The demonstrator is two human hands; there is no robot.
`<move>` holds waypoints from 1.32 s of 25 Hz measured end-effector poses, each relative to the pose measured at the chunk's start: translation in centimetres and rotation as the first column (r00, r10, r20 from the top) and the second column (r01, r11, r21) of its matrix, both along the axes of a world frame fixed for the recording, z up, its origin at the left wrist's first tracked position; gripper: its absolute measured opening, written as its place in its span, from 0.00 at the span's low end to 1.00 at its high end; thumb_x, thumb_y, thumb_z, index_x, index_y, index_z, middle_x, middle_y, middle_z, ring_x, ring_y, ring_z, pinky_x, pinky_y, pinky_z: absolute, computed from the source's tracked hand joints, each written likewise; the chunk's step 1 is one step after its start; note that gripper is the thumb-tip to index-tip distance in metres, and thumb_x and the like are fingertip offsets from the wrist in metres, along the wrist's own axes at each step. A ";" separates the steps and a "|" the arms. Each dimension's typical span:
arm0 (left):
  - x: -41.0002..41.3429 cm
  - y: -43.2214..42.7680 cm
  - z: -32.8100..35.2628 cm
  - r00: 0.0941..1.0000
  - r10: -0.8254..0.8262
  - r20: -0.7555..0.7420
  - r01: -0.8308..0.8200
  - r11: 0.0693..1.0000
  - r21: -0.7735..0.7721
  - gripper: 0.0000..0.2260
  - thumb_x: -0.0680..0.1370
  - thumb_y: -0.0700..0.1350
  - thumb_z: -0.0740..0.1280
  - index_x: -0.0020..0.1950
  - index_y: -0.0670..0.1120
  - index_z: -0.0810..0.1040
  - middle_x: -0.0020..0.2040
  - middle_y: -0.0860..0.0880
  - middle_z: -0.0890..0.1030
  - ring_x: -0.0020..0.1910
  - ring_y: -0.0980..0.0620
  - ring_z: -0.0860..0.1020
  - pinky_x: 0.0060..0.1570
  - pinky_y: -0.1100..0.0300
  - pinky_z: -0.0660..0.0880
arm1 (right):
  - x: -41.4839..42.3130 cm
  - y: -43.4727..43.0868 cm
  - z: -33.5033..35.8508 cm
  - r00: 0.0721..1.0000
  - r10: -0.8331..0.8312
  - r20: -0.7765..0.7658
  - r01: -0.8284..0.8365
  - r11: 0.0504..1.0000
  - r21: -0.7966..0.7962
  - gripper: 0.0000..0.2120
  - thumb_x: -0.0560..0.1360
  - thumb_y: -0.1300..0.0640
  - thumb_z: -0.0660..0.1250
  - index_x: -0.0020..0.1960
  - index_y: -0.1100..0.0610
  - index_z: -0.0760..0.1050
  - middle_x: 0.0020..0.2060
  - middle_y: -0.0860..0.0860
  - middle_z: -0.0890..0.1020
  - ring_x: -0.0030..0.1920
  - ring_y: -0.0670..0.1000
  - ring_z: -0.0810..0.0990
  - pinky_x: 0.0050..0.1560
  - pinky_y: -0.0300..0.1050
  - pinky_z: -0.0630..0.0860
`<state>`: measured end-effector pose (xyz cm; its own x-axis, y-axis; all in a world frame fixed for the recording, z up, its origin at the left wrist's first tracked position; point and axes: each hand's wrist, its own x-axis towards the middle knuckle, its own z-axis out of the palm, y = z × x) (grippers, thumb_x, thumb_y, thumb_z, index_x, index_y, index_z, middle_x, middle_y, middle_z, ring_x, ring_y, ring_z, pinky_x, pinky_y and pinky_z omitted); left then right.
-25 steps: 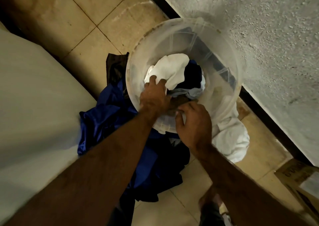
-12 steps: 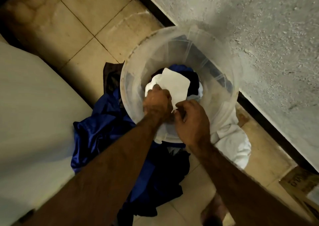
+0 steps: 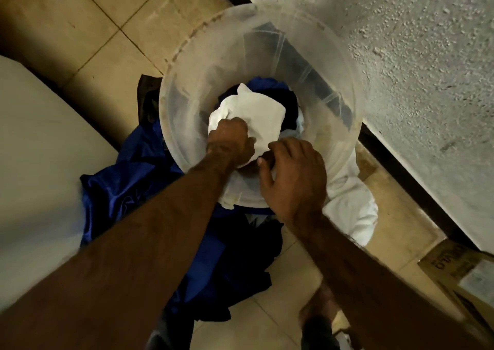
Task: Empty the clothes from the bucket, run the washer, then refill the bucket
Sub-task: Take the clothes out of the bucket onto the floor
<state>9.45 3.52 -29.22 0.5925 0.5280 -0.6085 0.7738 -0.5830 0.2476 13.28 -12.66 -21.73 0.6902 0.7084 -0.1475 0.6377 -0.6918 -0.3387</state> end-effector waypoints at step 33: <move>-3.8 -6.9 26.2 0.399 0.917 -0.005 -0.619 0.265 -0.739 0.13 0.80 0.43 0.65 0.62 0.37 0.77 0.55 0.43 0.82 0.45 0.48 0.80 0.52 0.49 0.78 | -3.6 0.8 17.3 0.263 -0.443 -0.857 0.892 0.451 0.041 0.12 0.83 0.52 0.61 0.51 0.57 0.80 0.47 0.54 0.84 0.49 0.53 0.81 0.52 0.48 0.78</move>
<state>5.65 -3.39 -3.01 0.3213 0.5022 -0.8029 0.5016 0.6289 0.5941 9.67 -11.82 -4.45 0.7593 0.1281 -0.6380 -0.5735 -0.3315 -0.7491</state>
